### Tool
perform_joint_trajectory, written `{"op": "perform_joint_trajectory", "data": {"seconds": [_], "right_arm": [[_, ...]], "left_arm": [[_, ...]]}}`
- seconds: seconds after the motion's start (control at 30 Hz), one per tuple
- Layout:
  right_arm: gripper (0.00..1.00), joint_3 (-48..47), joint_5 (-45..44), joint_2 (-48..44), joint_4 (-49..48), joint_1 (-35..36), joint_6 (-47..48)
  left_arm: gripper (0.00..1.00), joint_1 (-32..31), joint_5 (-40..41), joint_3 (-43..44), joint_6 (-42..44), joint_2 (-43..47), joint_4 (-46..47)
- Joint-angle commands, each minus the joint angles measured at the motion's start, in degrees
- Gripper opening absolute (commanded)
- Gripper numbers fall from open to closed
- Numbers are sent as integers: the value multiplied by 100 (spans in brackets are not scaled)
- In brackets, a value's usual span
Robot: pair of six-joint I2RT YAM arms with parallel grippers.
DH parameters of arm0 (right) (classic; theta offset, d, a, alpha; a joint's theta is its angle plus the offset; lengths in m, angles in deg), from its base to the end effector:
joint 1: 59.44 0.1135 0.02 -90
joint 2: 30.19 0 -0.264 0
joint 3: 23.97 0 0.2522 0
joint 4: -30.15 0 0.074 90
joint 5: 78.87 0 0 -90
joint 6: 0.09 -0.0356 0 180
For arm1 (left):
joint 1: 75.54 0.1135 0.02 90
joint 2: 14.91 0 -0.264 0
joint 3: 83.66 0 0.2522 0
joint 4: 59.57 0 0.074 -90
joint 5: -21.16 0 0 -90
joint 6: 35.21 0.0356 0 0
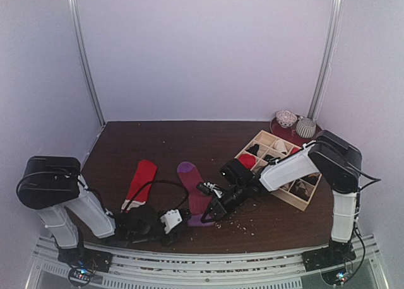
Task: Roll the socks
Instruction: Roll a pair of socks at the center of the board.
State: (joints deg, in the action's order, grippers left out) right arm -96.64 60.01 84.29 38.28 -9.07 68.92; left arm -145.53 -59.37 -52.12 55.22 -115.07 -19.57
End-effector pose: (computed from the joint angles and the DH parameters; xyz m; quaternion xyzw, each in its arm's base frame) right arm 0.2218 0.3098 0.1111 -0.3540 0.7914 0.4976 0.0266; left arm 0.0925 -0.2369 0.0863 0.4597 0.7245 -0.2318 0.4583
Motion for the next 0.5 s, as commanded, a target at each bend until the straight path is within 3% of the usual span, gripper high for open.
{"op": "perform_joint_trajectory", "data": {"seconds": [0.0,0.17,0.47], "right_arm": [[14,157,-286,225,739,-14,0],[14,177,-270,259,685,-18,-9],[14,157,-215,252,706,-23,-7]], "left_arm": [[46,-154,163,-537,547,554,837],[47,-155,-36,-387,909,698,627],[47,-154,-131,287,1014,-211,247]]}}
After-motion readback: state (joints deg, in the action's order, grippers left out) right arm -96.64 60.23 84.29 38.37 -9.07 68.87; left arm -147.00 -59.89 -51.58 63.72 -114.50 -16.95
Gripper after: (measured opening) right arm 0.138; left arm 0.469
